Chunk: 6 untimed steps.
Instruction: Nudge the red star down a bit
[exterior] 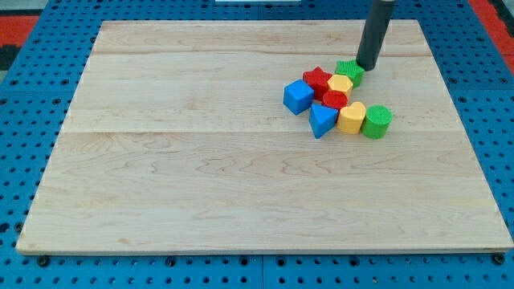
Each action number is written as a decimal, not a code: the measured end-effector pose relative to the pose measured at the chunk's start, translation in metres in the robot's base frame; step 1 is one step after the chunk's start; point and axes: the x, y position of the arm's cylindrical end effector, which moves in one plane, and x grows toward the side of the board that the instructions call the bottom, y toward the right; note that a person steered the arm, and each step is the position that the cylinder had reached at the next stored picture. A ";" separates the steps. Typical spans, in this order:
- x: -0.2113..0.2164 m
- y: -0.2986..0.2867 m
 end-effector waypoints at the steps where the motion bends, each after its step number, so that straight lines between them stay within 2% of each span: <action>1: -0.012 -0.010; 3: -0.001 -0.072; 6: 0.061 -0.063</action>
